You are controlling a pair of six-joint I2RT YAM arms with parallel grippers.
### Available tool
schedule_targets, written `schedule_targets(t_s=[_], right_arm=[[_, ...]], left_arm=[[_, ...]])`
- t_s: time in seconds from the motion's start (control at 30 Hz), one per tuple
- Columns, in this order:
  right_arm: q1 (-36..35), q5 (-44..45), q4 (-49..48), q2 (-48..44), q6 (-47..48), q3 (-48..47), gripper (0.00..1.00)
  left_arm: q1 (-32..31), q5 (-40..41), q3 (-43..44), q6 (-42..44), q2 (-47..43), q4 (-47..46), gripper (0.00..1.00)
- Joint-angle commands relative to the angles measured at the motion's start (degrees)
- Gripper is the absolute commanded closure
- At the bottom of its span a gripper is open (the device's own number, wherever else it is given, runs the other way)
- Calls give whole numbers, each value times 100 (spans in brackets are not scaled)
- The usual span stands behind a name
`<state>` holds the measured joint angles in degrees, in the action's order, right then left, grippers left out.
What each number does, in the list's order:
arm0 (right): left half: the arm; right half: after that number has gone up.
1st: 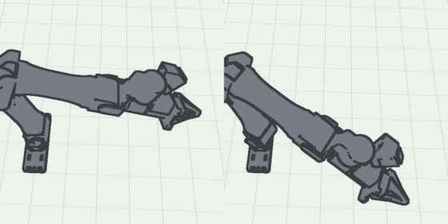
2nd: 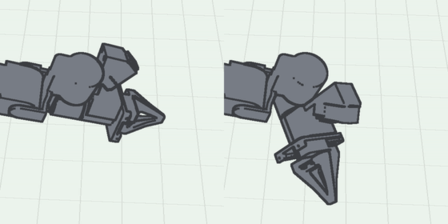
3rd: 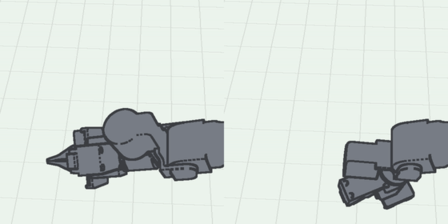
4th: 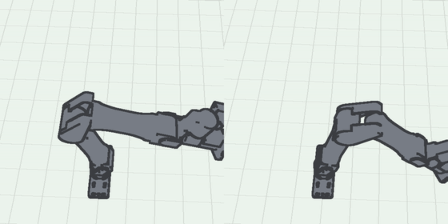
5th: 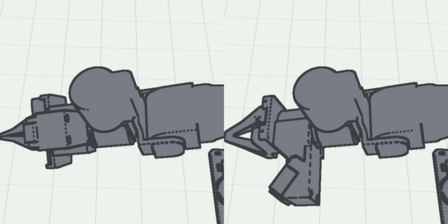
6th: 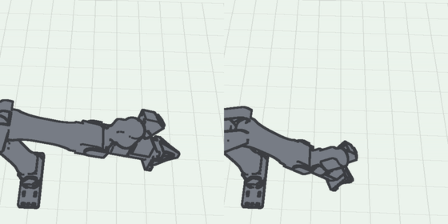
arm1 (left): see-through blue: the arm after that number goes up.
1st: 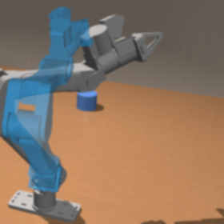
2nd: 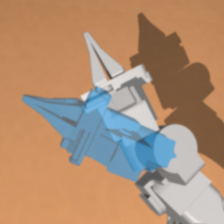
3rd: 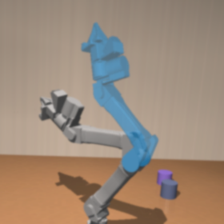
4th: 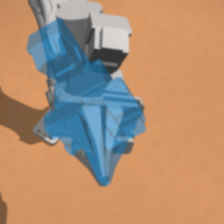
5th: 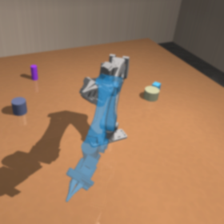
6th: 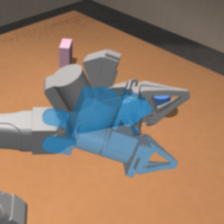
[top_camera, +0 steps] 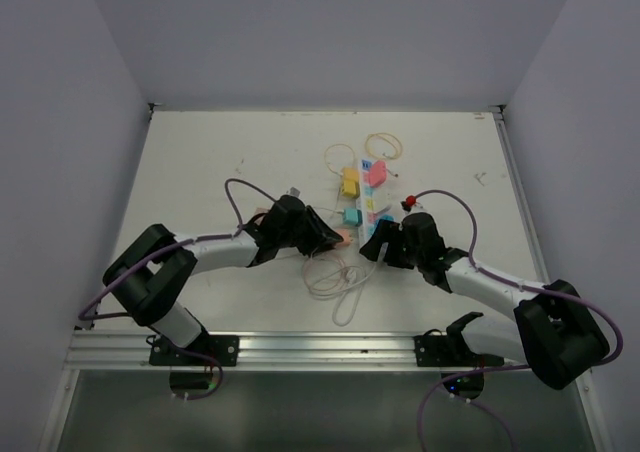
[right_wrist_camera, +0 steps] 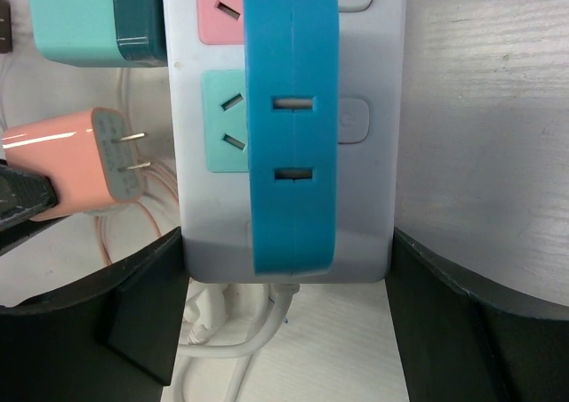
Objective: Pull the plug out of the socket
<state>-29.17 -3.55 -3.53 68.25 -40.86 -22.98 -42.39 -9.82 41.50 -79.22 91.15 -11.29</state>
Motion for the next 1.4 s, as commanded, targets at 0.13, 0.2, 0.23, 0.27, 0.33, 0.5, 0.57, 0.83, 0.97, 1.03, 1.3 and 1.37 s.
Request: schedule_targets(t_s=[0.13,0.2,0.23,0.27,0.33,0.5,0.57,0.83,0.97,1.03,1.3,1.37], right_arm=[[87,338,318,-39,-185,198,100],[96,434,335,-83,-194,198,100],[96,443,335,-92,-194,206,100],[113,452,335,-110,-194,198,100],[113,461,335,-145,-194,198,100],[104,478,335,-172,-185,206,100],[113,478,335,-163,-194,215,100],[113,478,335,-215,-185,233,100],[113,461,335,-198,-177,215,100],[104,452,335,-189,-159,224,100],[113,390,335,-75,-133,171,100],[113,390,335,-84,-124,171,100]], left_arm=[[169,103,-168,143,-791,274,100],[327,156,-238,424,-1072,530,100],[406,165,-369,521,-1178,749,100],[581,156,-440,730,-1423,847,100],[793,121,-607,925,-1731,1049,100],[1496,383,-669,1839,-2804,2164,100],[1855,568,-582,2163,-3076,2543,100],[3649,157,-371,2991,-2463,2484,99],[4212,-37,-142,3237,-1709,2185,95],[4239,-134,-20,3299,-1461,1921,95],[4467,-406,315,3483,-310,1323,85],[4503,-415,341,3536,-117,1226,74]])
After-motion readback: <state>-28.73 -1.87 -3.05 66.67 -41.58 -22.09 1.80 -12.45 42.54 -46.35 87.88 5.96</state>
